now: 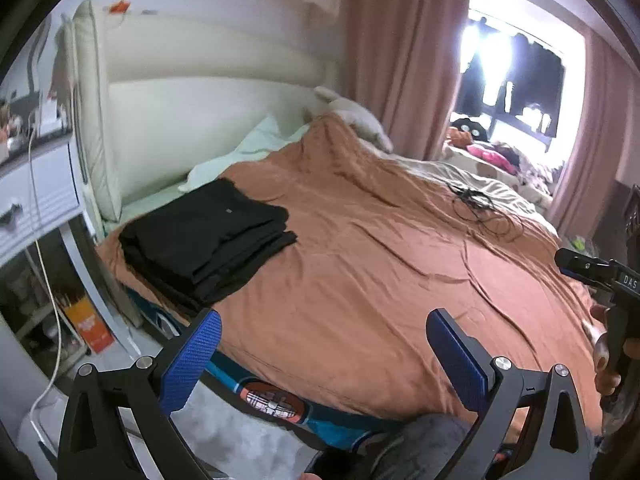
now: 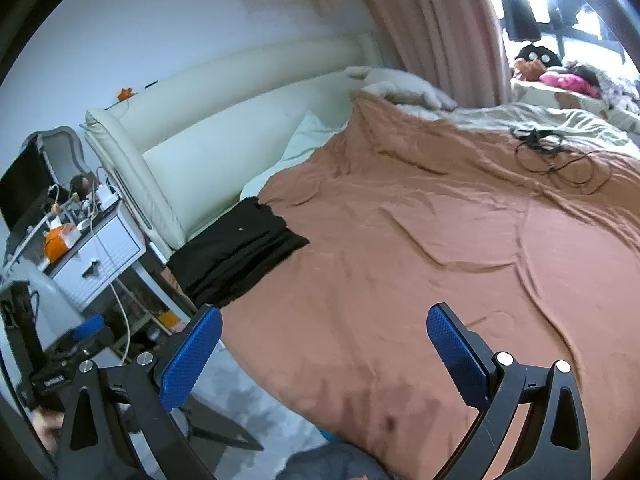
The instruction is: Fold large clothes
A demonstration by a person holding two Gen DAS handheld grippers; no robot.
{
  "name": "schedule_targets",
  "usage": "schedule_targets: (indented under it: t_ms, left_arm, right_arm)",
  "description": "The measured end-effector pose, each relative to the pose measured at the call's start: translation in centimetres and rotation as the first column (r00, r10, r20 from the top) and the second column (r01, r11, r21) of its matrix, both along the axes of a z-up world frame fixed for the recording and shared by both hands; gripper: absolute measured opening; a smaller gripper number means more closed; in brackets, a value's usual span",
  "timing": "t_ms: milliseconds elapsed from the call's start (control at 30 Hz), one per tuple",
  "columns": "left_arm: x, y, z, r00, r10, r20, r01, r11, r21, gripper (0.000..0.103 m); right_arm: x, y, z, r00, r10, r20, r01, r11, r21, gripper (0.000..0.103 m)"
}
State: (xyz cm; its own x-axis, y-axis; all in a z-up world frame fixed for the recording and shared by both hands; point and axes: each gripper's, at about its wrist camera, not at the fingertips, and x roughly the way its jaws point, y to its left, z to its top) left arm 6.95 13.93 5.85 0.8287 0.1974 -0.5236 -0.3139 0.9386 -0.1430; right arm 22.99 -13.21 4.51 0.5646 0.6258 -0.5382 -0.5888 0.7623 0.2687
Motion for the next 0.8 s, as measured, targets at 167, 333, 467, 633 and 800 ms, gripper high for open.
schedule_targets:
  t_ms: [167, 333, 467, 633, 800]
  left_arm:
    - [-2.2, -3.7, 0.4, 0.999, -0.042, 0.023, 0.041, 0.996, 0.076, 0.102]
    - [-4.2, -7.1, -0.1, 0.996, -0.083, 0.034, 0.078, 0.989, 0.126, 0.102]
    - [-5.7, -9.1, -0.9, 0.994, -0.098, 0.045, 0.090, 0.985, 0.147, 0.102]
    - [-7.0, -11.2, -2.1, 0.992, -0.104, 0.066, 0.092, 0.982, 0.165, 0.102]
    - [-7.8, -13.0, -3.4, 0.991, -0.116, 0.068, 0.103, 0.979, 0.173, 0.102]
  right_arm:
    - [-3.6, -4.6, -0.7, 0.996, -0.072, 0.049, 0.073, 0.997, -0.008, 0.103]
    - [-6.9, -8.4, -1.1, 0.989, -0.117, 0.086, 0.117, 0.993, 0.010, 0.103]
    - [-10.2, -11.3, -1.4, 0.982, -0.141, 0.126, 0.139, 0.990, 0.026, 0.103]
    - [-13.5, -13.4, -2.5, 0.976, -0.150, 0.155, 0.150, 0.989, 0.016, 0.103]
    - [-15.6, -14.3, -3.7, 0.972, -0.154, 0.177, 0.156, 0.988, 0.005, 0.103]
